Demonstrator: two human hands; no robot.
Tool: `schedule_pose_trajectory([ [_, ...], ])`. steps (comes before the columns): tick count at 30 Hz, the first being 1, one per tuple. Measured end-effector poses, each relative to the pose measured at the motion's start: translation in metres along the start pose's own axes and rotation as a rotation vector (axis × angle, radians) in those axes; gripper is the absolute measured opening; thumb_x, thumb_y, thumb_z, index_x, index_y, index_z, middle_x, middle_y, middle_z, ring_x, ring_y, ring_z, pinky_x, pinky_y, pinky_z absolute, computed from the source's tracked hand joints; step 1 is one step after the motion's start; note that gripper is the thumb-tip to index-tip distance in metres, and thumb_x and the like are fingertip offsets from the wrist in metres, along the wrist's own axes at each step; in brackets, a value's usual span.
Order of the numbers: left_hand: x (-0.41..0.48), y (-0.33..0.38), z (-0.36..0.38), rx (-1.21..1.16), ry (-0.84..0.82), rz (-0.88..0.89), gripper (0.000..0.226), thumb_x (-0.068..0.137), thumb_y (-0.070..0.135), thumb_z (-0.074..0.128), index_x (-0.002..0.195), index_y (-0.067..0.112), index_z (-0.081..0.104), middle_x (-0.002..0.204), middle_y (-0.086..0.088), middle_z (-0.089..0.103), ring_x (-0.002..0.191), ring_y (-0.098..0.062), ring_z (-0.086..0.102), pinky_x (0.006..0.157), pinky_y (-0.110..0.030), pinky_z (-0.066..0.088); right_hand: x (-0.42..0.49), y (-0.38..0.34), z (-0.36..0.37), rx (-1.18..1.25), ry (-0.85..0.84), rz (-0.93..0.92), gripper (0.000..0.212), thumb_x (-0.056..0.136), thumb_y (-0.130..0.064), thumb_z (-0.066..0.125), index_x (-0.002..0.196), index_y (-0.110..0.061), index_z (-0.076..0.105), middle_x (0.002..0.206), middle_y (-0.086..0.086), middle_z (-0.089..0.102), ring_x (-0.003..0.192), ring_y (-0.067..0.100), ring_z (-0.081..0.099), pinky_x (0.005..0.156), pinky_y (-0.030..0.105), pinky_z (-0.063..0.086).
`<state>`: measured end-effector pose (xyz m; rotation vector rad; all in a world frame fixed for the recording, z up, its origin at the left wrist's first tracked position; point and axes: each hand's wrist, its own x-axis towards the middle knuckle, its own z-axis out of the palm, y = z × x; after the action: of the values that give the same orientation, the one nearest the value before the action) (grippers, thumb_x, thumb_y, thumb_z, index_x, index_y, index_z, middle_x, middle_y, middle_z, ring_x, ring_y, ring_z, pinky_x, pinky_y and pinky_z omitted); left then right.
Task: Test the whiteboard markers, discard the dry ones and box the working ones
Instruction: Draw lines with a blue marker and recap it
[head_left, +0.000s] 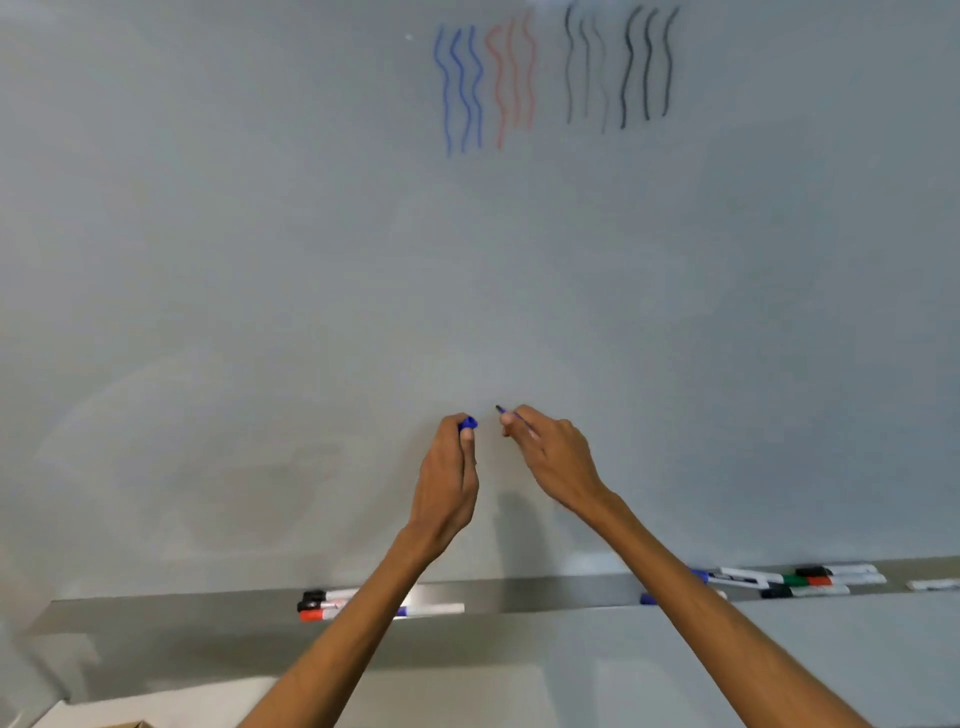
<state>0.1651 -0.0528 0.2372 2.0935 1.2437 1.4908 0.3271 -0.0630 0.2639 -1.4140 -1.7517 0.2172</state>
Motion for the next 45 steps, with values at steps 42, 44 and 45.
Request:
schedule_pose_trajectory([
  [42, 0.318, 0.069, -0.143, 0.496, 0.74, 0.628, 0.05, 0.105, 0.015, 0.036, 0.153, 0.004, 0.026, 0.161, -0.015, 0.023, 0.15, -0.027, 0.016, 0.123, -0.046, 0.014, 0.245, -0.217, -0.066, 0.634, 0.699, -0.471, 0.017, 0.091, -0.027, 0.05, 0.105, -0.018, 0.047, 0.069, 0.005, 0.064, 0.047, 0.011, 0.055, 0.045, 0.023, 0.047],
  [44, 0.318, 0.068, -0.142, 0.494, 0.739, 0.626, 0.051, 0.105, 0.015, 0.037, 0.153, 0.004, 0.026, 0.161, -0.015, 0.023, 0.151, -0.027, 0.016, 0.124, -0.045, 0.013, 0.249, -0.215, -0.066, 0.584, 0.728, -0.465, 0.016, 0.09, -0.028, 0.051, 0.1, -0.016, 0.048, 0.075, 0.01, 0.065, 0.052, 0.01, 0.059, 0.049, 0.022, 0.049],
  [45, 0.318, 0.068, -0.142, 0.493, 0.739, 0.624, 0.051, 0.105, 0.015, 0.038, 0.153, 0.004, 0.026, 0.161, -0.014, 0.022, 0.151, -0.027, 0.015, 0.124, -0.045, 0.012, 0.249, -0.215, -0.066, 0.572, 0.73, -0.467, 0.014, 0.09, -0.028, 0.052, 0.097, -0.016, 0.048, 0.076, 0.012, 0.065, 0.053, 0.01, 0.06, 0.05, 0.022, 0.049],
])
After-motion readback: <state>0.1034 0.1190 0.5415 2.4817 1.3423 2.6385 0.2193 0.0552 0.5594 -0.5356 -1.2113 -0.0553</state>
